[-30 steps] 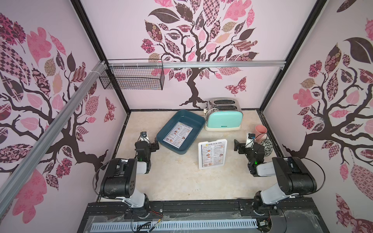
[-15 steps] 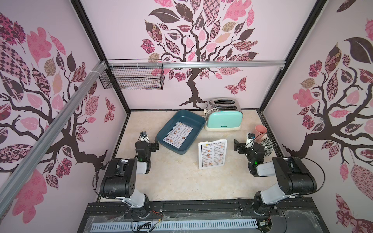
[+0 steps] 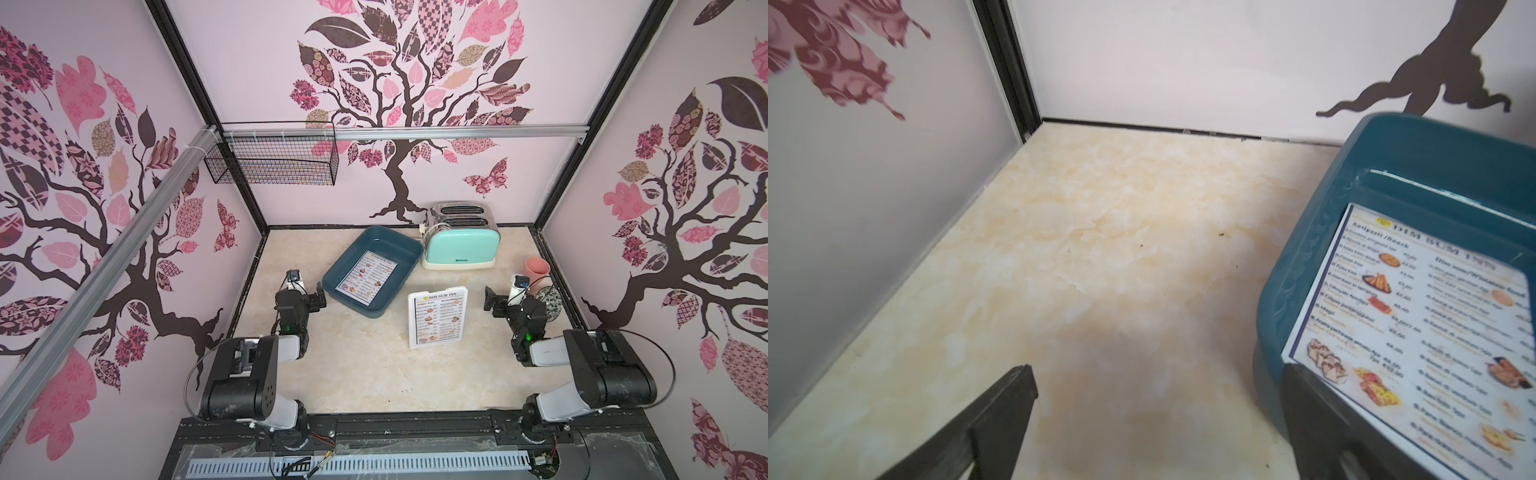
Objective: Replace the menus in the menu holders
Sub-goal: Adjust the menu holder at the center of the board.
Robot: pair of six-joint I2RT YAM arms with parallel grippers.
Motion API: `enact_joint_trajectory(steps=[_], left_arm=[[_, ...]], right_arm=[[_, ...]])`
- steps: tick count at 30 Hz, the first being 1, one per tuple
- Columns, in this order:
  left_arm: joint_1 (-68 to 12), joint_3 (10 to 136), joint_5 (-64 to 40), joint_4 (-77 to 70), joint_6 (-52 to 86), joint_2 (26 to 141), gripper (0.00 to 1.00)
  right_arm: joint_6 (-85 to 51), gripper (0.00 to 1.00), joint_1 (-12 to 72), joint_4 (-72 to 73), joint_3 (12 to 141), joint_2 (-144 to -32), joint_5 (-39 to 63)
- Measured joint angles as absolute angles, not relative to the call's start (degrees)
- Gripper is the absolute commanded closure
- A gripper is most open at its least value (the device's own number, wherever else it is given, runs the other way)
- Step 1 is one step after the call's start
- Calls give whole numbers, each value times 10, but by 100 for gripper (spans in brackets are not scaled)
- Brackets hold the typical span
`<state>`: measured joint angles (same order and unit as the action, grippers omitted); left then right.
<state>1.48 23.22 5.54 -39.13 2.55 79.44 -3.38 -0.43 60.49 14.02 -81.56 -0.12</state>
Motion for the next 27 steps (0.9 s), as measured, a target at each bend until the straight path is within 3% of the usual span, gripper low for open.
enact_joint_trajectory(steps=[6, 11, 15, 21, 27], left_arm=[[16, 343, -4, -195, 16, 656, 3], [7, 455, -109, -52, 49, 645, 9], [-70, 519, -157, 50, 62, 648, 11], [-222, 535, -157, 125, 102, 617, 12], [-316, 535, -174, 138, 122, 619, 12]], right_arm=[[-105, 0, -5, 435, 178, -617, -77], [-191, 0, -5, 215, 244, -530, -106], [-267, 0, -4, 26, 294, -474, -90], [-337, 0, -4, -243, 390, -482, -69], [-364, 0, 17, -398, 415, -538, -5]])
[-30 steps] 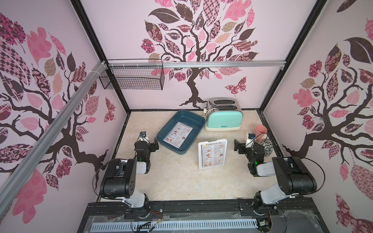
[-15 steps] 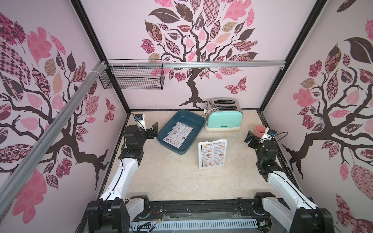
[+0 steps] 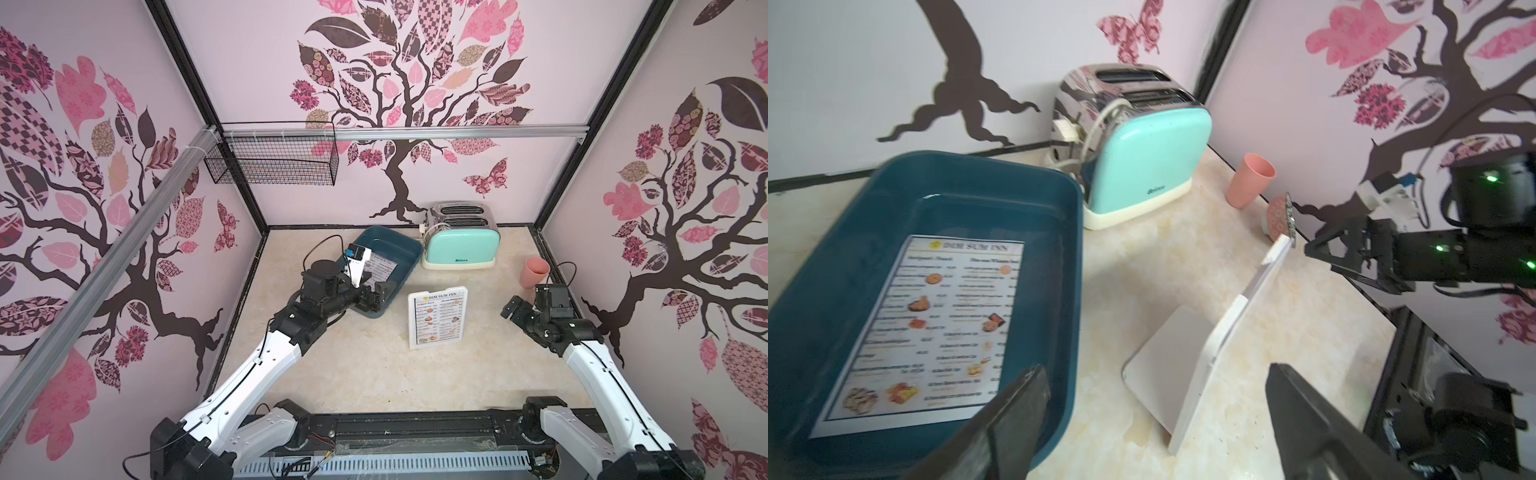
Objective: Replace the menus in the menu holders
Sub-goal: Adjust the menu holder at the center of the board.
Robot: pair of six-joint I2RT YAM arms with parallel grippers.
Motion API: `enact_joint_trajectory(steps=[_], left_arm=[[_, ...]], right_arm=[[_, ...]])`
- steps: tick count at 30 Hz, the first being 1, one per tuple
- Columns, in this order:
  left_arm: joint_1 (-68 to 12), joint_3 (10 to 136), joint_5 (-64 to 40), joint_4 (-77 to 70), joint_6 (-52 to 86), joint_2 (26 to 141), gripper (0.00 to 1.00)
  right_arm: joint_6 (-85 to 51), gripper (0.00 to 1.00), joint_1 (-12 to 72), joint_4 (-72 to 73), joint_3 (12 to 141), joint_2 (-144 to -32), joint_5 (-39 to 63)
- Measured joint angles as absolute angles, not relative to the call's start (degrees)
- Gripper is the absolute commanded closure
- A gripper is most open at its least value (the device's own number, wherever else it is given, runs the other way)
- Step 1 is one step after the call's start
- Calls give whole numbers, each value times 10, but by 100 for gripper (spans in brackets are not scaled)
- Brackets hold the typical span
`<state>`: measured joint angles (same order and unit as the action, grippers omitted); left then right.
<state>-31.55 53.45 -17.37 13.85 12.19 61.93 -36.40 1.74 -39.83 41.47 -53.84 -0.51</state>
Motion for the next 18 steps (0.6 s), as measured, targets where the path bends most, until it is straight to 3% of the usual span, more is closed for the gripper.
enact_joint_trajectory(steps=[6, 13, 18], left_arm=[[-373, 533, -179, 142, 123, 689, 18], [-380, 533, -172, 125, 130, 734, 22], [-387, 557, -186, 125, 125, 778, 33]], right_arm=[[-406, 1, 140, -425, 415, -557, 29], [-427, 0, 150, -402, 415, -568, 48], [-426, 0, 151, -390, 421, -600, 71]])
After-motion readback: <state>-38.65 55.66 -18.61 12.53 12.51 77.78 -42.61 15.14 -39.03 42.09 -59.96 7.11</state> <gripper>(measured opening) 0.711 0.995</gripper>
